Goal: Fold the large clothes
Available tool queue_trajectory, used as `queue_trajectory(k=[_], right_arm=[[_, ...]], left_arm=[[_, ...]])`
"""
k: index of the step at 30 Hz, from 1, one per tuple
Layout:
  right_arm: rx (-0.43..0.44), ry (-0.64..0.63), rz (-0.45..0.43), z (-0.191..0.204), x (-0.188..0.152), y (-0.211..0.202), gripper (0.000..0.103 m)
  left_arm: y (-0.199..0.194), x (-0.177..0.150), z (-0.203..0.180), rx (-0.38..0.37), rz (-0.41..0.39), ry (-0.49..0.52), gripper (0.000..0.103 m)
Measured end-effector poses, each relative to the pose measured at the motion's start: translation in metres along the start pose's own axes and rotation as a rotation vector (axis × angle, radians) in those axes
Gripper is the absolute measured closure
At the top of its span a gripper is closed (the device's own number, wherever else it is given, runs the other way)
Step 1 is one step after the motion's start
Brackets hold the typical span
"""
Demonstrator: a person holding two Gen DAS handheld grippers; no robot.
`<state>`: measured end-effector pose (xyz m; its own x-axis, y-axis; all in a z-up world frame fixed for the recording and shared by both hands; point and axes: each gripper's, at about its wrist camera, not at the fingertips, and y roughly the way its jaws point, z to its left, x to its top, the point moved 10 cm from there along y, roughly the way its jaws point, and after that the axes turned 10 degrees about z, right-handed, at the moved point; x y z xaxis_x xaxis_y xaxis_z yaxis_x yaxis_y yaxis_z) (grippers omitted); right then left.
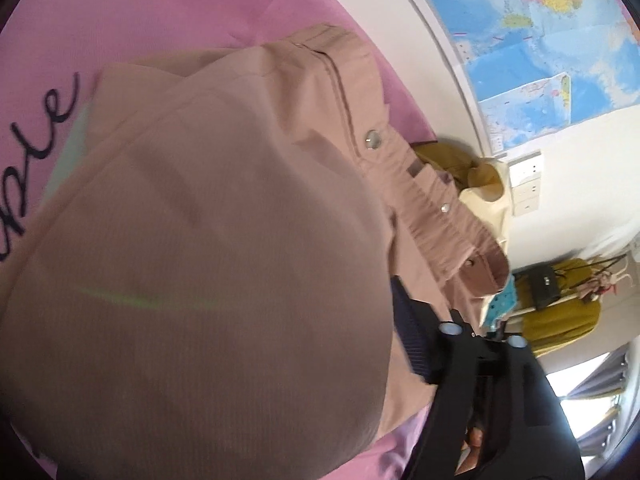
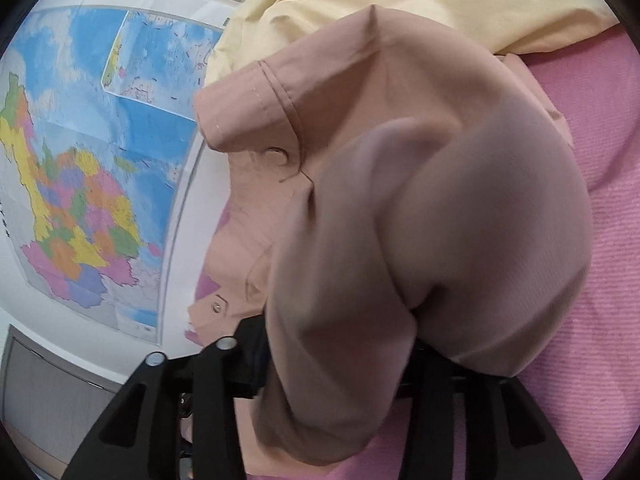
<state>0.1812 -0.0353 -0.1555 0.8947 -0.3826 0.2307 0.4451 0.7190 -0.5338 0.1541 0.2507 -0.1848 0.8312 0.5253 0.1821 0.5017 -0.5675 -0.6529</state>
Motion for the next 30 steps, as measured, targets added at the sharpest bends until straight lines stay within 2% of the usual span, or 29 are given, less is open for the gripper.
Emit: queue_trajectory(k=[1, 2, 3, 4, 6, 9, 18, 24, 30], right_arm=[[0.008, 0.005, 0.002, -0.001, 0.001, -0.001, 0.060], [0.013, 0.007, 0.006, -0.001, 0.001, 0.000, 0.071], [0.015, 0.009, 0.011, -0.003, 0.001, 0.001, 0.077], [0.015, 0.004, 0.025, -0.007, 0.000, 0.002, 0.082], [0.013, -0.033, 0.024, -0.003, -0.001, -0.001, 0.086], [-0.004, -0.144, 0.022, 0.021, -0.005, -0.010, 0.089], [0.062, -0.364, 0.026, 0.113, -0.005, -0.029, 0.090], [0.133, -0.473, 0.053, 0.187, 0.002, -0.010, 0.090], [0.253, -0.559, 0.103, 0.278, 0.000, 0.038, 0.091]], left_arm=[[0.001, 0.001, -0.001, 0.011, -0.003, 0.000, 0.033], [0.001, 0.003, -0.001, 0.030, -0.008, 0.008, 0.040], [0.003, 0.003, 0.000, 0.053, -0.010, 0.016, 0.059], [0.006, 0.004, 0.003, 0.087, -0.001, 0.025, 0.065], [0.004, 0.003, 0.003, 0.060, 0.006, 0.022, 0.077], [-0.004, 0.002, -0.004, 0.043, -0.003, 0.040, 0.086], [-0.062, 0.020, -0.039, 0.025, -0.082, 0.141, 0.088], [-0.119, 0.060, -0.049, 0.081, -0.189, 0.175, 0.088], [-0.208, 0.112, -0.045, 0.193, -0.369, 0.200, 0.088]])
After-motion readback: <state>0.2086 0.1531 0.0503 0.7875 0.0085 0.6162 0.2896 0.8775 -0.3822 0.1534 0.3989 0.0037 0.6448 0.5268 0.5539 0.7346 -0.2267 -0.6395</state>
